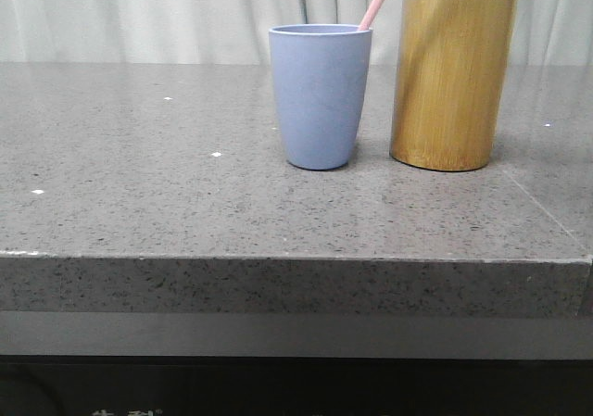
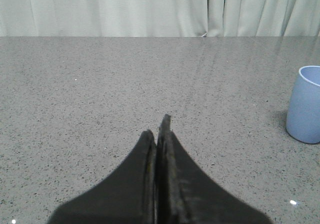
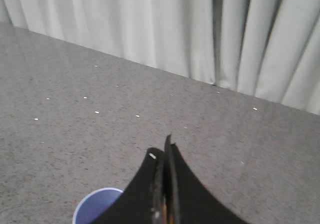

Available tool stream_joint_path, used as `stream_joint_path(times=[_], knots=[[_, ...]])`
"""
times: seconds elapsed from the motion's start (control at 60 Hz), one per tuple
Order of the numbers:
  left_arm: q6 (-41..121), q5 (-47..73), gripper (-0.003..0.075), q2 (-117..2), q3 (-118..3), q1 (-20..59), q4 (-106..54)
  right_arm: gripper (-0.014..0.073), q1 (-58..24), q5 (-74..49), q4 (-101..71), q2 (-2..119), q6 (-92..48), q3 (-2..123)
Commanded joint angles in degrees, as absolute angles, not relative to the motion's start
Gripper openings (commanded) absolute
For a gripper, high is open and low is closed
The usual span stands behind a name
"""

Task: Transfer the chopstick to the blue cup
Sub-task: 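Open the right gripper and lift it away from the cup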

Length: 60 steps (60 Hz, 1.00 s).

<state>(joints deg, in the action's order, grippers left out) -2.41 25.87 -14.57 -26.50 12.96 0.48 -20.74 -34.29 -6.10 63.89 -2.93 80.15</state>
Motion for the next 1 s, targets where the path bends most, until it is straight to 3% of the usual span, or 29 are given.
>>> stream_joint_path(times=[0.0, 0.233, 0.733, 0.983], knots=[[-2.54, 20.92, -0.0019, -15.13, -27.97, 12.75, 0.0, -0.011, -16.04, -33.72, -5.35, 59.39, -3.07, 81.02], [-2.54, 20.92, -0.0019, -15.13, -27.97, 12.75, 0.0, -0.011, -3.35, -33.49, -4.88, 47.36, -3.07, 70.47], [-2.54, 20.92, -0.0019, -15.13, -27.97, 12.75, 0.0, -0.011, -3.15, -19.84, -5.27, 18.65, -3.12, 32.24], [-2.54, 20.92, -0.0019, -15.13, -27.97, 12.75, 0.0, -0.011, -3.15, -14.08, -5.27, 8.28, -3.12, 24.92]])
